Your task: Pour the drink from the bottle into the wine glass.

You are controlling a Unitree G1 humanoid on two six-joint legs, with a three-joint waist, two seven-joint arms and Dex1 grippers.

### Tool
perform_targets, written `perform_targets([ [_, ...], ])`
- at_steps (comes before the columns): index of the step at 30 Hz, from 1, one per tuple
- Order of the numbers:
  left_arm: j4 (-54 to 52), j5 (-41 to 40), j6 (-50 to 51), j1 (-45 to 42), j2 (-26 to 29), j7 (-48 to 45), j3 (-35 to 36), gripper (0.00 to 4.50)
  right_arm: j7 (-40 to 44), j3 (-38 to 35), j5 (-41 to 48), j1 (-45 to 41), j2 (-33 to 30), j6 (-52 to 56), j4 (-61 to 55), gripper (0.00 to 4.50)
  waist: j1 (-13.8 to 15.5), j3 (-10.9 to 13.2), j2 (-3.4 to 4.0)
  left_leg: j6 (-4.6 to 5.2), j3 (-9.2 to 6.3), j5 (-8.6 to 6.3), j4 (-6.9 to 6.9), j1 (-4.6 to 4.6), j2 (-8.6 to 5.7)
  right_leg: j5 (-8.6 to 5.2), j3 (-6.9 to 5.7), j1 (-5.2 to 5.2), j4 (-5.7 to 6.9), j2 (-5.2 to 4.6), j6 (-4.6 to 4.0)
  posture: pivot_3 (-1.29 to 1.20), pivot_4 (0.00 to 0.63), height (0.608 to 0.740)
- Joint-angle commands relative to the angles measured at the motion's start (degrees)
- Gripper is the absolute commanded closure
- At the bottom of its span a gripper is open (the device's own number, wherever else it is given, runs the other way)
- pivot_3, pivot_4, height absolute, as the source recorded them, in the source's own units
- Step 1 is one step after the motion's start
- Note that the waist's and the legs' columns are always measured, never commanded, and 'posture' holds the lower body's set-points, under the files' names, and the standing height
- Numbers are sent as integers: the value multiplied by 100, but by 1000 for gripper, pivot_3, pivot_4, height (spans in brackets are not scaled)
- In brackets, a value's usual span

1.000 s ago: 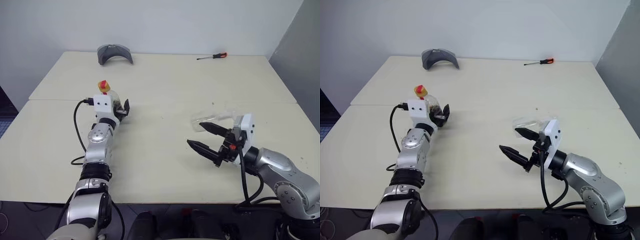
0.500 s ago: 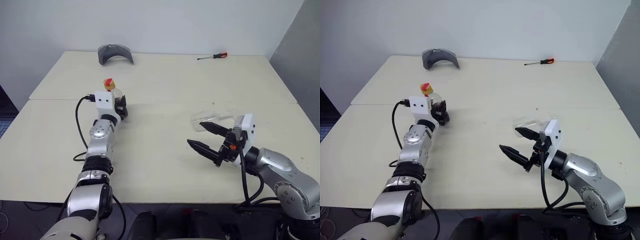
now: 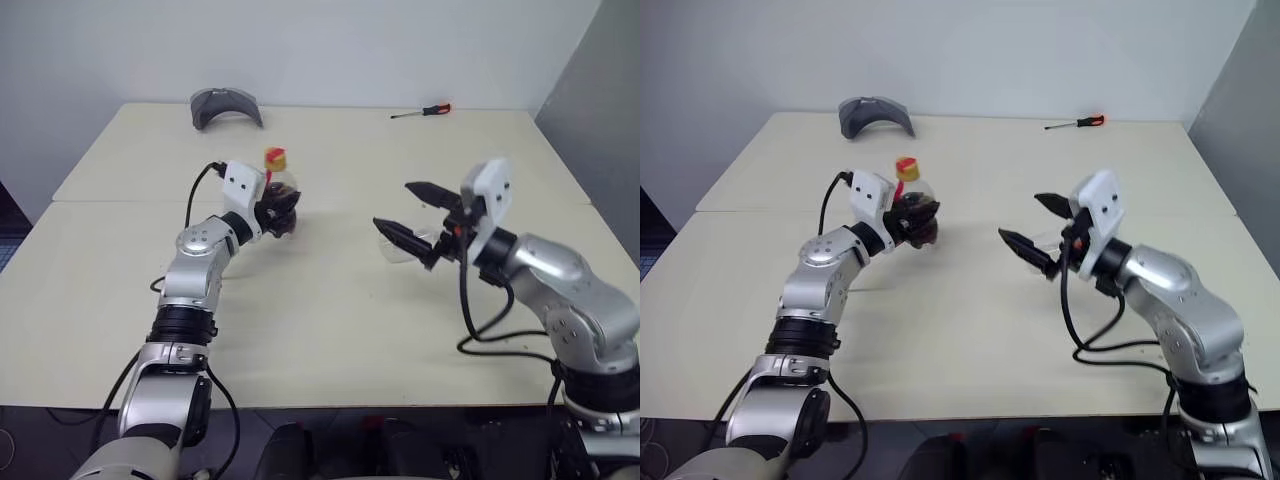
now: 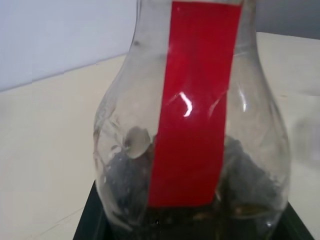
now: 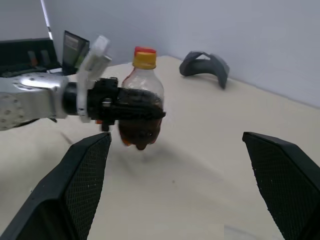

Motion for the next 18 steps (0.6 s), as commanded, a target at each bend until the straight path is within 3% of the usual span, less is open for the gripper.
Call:
perform_targets([
  [1, -306, -196, 178, -401, 56, -559, -158, 2760, -77, 56, -112, -756, 245, 97, 464, 0, 0, 1, 2, 0, 0, 0, 0, 0, 0, 0, 0, 0, 1, 1, 0, 0, 150, 740],
  [5, -41, -155, 69, -748, -110, -898, -331, 2760, -91, 110, -162, -1291, 496, 277, 882, 0, 5, 1, 2, 1, 0, 0, 2, -7, -1, 0, -1, -3, -2, -1, 0, 0, 150, 740],
  [18, 629, -32, -360, -1168, -702, -1307, -586, 2760, 126, 54, 10, -1861, 899, 796, 1205, 0, 10, 3, 5, 3, 2, -1, 2, -12, -4, 1, 1, -8, 0, -7, 0, 0, 150, 740],
])
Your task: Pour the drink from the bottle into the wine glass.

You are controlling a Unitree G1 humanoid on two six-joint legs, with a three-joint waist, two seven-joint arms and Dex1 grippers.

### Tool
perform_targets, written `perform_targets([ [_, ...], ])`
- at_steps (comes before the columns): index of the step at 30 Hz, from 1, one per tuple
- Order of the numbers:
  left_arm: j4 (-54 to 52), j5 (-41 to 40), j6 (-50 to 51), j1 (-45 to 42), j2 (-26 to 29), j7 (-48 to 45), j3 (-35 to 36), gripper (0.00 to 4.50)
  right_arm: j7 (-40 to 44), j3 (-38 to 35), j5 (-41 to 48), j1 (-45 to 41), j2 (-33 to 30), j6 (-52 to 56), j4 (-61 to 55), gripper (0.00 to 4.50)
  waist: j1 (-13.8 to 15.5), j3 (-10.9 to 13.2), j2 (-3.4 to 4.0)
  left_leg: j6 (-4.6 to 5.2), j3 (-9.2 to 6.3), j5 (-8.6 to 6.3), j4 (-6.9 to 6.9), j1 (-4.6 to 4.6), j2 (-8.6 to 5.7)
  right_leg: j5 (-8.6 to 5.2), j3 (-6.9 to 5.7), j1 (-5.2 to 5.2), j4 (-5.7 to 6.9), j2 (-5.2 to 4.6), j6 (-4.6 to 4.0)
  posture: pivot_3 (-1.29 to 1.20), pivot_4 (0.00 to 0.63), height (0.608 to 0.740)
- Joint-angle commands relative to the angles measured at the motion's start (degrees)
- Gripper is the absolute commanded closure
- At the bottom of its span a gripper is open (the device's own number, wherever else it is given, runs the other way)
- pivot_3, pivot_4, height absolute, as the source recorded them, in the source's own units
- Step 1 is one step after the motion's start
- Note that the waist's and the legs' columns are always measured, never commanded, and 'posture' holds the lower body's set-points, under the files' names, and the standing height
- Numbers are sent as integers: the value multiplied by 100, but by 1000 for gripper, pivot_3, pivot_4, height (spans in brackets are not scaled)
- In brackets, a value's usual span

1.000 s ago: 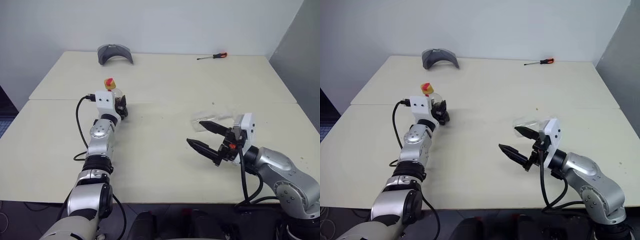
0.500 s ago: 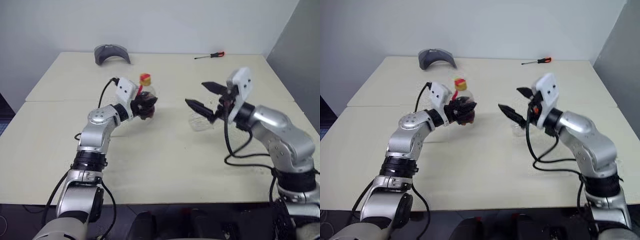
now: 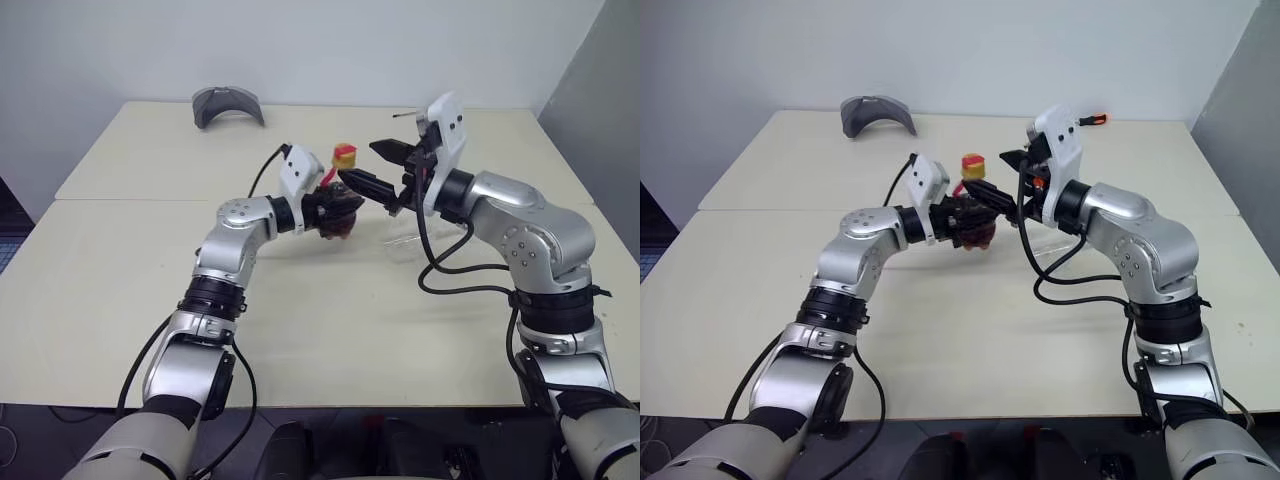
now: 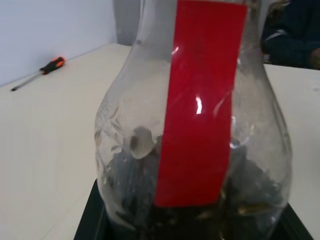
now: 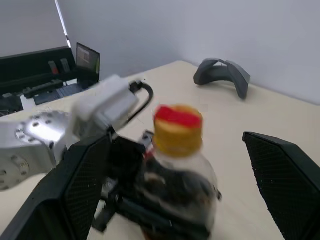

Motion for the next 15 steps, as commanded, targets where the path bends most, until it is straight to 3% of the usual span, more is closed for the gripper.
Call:
perform_targets([
  [1, -77, -23, -207, -253, -49, -128, 24, 2760, 31, -112, 69, -190, 92, 8, -8, 0, -3, 0, 0, 0, 0, 0, 0, 0, 0, 0, 0, 0, 0, 0, 0, 0, 150, 740],
  [8, -98, -42, -169, -312, -54, -278, 0, 2760, 56, -103, 33, -305, 293, -27, 173, 0, -10, 0, 0, 0, 0, 0, 0, -1, 0, 0, 0, -1, 1, 0, 0, 0, 150, 740],
  [12, -125, -4, -190, -279, -34, -319, -28, 2766, 10, -175, 36, -335, 383, 7, 313, 930, -11, 1, 1, 0, -1, 0, 0, -1, 0, 0, 0, -1, 1, 0, 0, 0, 150, 740],
  [15, -172, -8, -166, -274, -32, -327, -13, 2766, 41, -167, 0, -314, 372, 21, 361, 2050, -11, 0, 1, 0, -1, 0, 0, -1, -1, 0, 0, -1, 1, -1, 0, 0, 150, 740],
])
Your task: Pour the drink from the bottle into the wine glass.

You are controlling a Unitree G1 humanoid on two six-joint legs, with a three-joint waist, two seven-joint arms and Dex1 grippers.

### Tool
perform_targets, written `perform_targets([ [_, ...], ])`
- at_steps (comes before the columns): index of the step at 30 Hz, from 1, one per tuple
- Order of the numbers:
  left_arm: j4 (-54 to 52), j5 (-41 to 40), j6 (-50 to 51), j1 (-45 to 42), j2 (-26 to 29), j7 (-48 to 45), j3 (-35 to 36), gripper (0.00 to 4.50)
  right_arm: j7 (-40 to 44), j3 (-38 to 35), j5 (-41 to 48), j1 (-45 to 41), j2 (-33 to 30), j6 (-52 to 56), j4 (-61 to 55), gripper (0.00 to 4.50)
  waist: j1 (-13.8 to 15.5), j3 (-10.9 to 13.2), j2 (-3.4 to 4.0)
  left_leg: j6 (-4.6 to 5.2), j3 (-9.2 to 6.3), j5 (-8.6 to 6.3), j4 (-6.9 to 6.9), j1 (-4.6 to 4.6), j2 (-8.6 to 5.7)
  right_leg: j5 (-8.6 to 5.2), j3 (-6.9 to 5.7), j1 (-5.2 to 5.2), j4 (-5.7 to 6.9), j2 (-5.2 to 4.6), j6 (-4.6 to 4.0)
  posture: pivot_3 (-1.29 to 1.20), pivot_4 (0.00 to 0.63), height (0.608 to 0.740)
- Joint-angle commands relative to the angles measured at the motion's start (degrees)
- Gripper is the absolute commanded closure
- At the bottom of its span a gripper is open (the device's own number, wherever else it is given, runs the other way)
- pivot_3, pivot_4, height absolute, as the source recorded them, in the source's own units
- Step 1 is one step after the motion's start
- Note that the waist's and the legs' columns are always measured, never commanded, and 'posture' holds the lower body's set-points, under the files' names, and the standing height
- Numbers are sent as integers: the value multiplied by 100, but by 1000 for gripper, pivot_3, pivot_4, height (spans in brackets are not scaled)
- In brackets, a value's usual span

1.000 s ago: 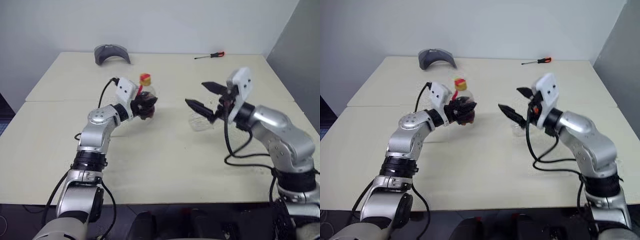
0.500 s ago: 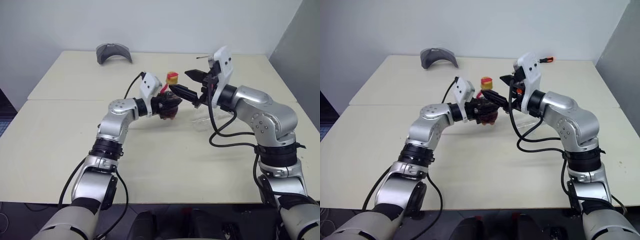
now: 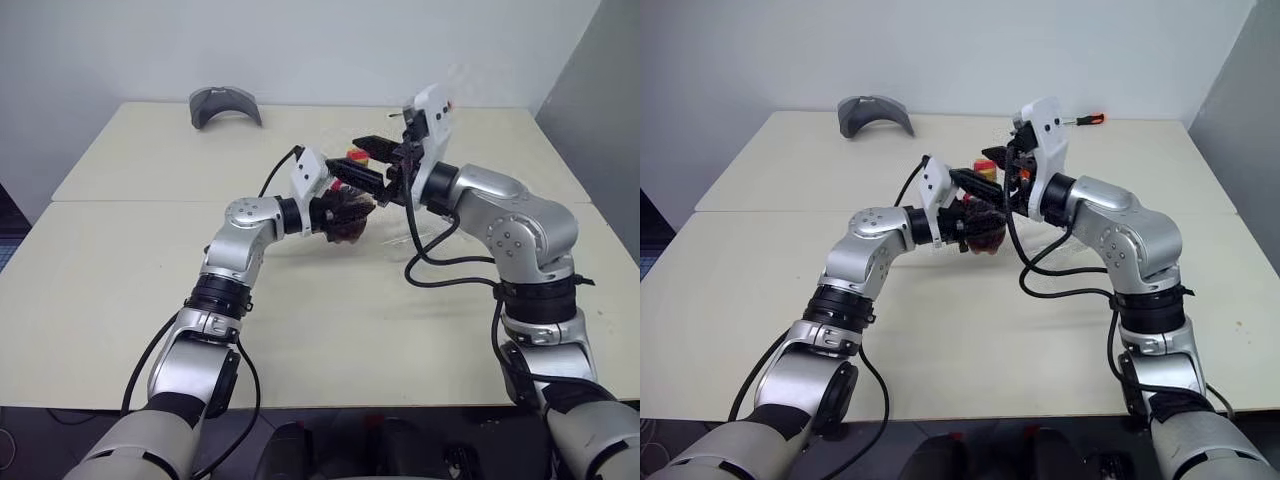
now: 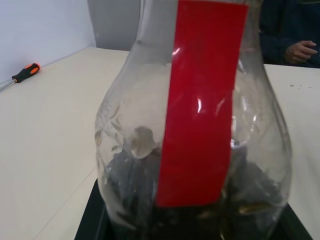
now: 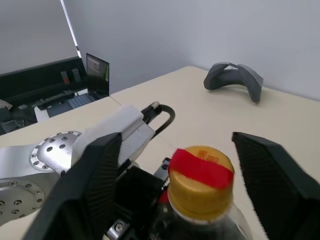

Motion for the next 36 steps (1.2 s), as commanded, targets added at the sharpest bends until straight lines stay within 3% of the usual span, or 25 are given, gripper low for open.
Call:
perform_targets([
  [1, -295, -38, -71, -232, 8, -20, 50, 2766, 53, -108, 30, -135, -5, -20, -74, 2442, 0, 0, 0, 0, 0, 0, 0, 0, 0, 0, 0, 0, 0, 0, 0, 0, 150, 740],
  [3, -304, -47, -51, -240, 9, -24, 62, 2766, 10, -193, 85, -181, 48, 19, -22, 3134, 0, 0, 0, 0, 0, 0, 0, -1, 0, 0, 0, 0, 0, 0, 0, 0, 150, 740],
  [4, -322, -41, -54, -231, 12, -28, 55, 2766, 28, -196, 86, -191, 46, 14, -16, 3269, 0, 0, 0, 0, 0, 0, 0, 0, 0, 0, 0, 0, 0, 0, 0, 0, 150, 740],
  [8, -530, -64, 16, -109, 27, -44, 27, 2766, 61, -183, 86, -167, 45, 16, -55, 3264, -1, 0, 0, 0, 0, 0, 0, 0, 1, 0, 0, 0, 0, 0, 0, 0, 150, 740],
  [12, -1430, -412, 703, 176, 126, -58, 121, 2766, 399, -39, 116, -27, -99, -85, -345, 3264, -9, 1, 2, 0, 0, 0, 0, -2, 1, 0, 1, -2, 0, 0, 0, 0, 150, 740],
  [22, -5095, -2431, 3084, 1698, 950, -131, 368, 2766, 2584, 3, 1393, 100, -729, 321, -565, 3264, -102, 3, 4, 16, -9, -9, -2, 2, 6, 0, -1, 3, 0, 0, 0, 0, 150, 740],
  [32, -5264, -2475, 2980, 1915, 1564, -142, 379, 2766, 3004, 182, 1243, -99, -922, 40, -289, 3264, -101, 5, 8, 21, -12, -12, -2, 6, 4, 0, -4, 8, -2, 1, 0, 0, 150, 740],
  [36, -4902, -2168, 2691, 1736, 1554, -53, 268, 2766, 2765, 29, 1133, 50, -1033, -68, -427, 1890, -73, 5, 7, 20, -11, -12, 0, 4, 2, 0, -4, 8, -4, -1, 0, 0, 150, 740],
])
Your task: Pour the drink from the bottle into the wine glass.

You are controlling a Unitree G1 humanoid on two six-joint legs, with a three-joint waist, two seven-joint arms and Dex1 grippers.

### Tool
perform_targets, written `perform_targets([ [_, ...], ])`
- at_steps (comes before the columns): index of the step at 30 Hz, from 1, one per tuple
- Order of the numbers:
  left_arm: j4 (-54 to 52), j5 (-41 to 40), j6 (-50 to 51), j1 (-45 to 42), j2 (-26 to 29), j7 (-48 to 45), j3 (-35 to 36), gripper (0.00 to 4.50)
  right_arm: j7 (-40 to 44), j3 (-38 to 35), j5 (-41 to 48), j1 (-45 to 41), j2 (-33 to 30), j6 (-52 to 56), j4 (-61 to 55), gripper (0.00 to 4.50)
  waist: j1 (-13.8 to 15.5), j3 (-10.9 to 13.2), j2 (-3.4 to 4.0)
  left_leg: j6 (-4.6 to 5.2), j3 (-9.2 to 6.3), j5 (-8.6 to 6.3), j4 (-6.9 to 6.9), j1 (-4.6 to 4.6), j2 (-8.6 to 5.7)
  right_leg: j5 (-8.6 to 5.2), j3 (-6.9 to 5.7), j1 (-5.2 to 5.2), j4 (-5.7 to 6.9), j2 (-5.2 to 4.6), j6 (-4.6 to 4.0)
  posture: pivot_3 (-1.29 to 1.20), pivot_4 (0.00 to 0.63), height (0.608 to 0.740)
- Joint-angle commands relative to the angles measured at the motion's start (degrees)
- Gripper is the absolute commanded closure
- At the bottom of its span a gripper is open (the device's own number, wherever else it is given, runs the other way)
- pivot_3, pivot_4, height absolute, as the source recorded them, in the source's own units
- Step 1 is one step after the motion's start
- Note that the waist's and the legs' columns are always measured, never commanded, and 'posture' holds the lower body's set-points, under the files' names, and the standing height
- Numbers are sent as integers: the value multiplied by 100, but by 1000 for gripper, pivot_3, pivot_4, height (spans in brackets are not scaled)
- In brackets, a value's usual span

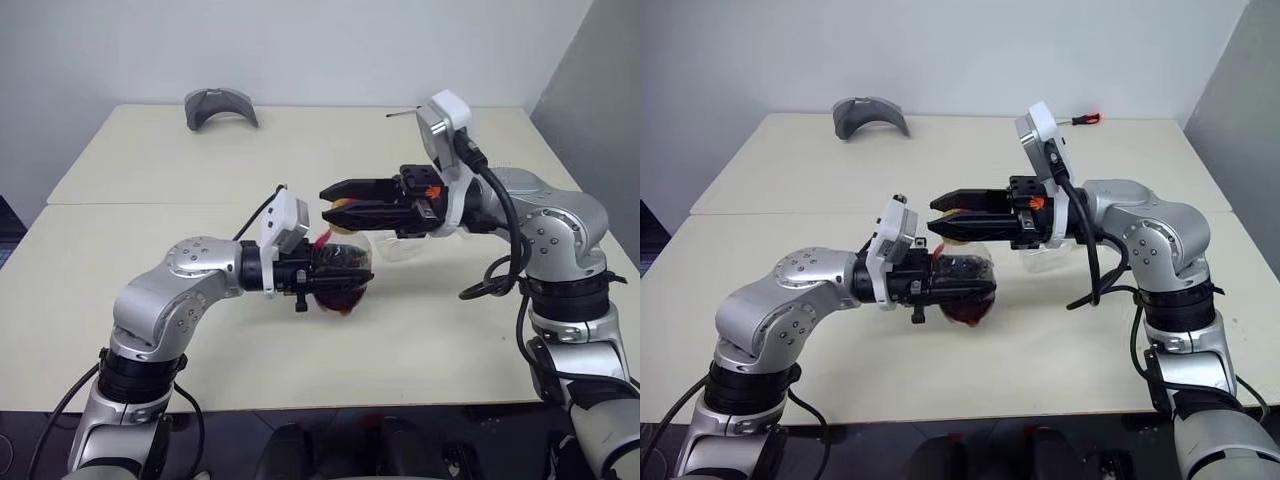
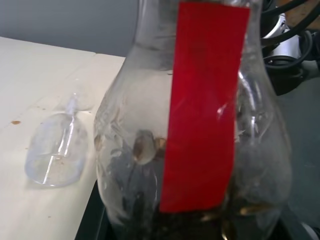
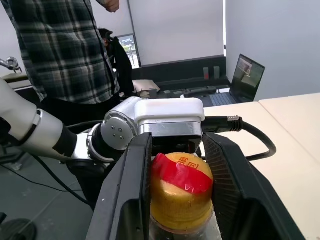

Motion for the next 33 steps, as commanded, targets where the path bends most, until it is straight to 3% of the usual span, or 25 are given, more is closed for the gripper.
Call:
perform_targets([
  [1, 130, 221, -543, -289, 6, -67, -16, 2766, -329, -313, -59, 150, -195, 15, -191, 1548, 22, 0, 0, 0, 1, 0, 0, 0, -1, 0, 1, 0, 0, -1, 0, 0, 150, 740],
  [5, 402, 406, -710, -186, -34, 94, -66, 2766, -823, -629, 128, 481, -339, 244, -733, 96, 33, 2, 2, -1, 4, 1, -1, 0, 0, 0, 3, 0, -3, -1, 0, 0, 150, 740],
  [6, 467, 487, -782, -138, -43, 139, -85, 2766, -1000, -711, 143, 559, -356, 286, -887, 43, 33, 2, 3, -1, 5, 1, -1, -1, 0, 0, 3, -1, -2, -1, 0, 0, 150, 740],
  [17, 1495, 1106, -1621, -366, -541, 319, -332, 2766, -2621, -636, -4, 775, 119, 424, -1668, 43, 10, 4, 6, 0, 3, 0, -2, -2, 1, 0, 2, -3, 0, 1, 0, 0, 150, 740],
  [33, 1873, 1313, -1857, -710, -751, 151, -427, 2766, -2772, -148, -587, 546, 436, 151, -1232, 43, -17, 4, 6, -5, 5, 3, -2, -1, 1, 0, 3, -3, 0, 1, 0, 0, 150, 740],
])
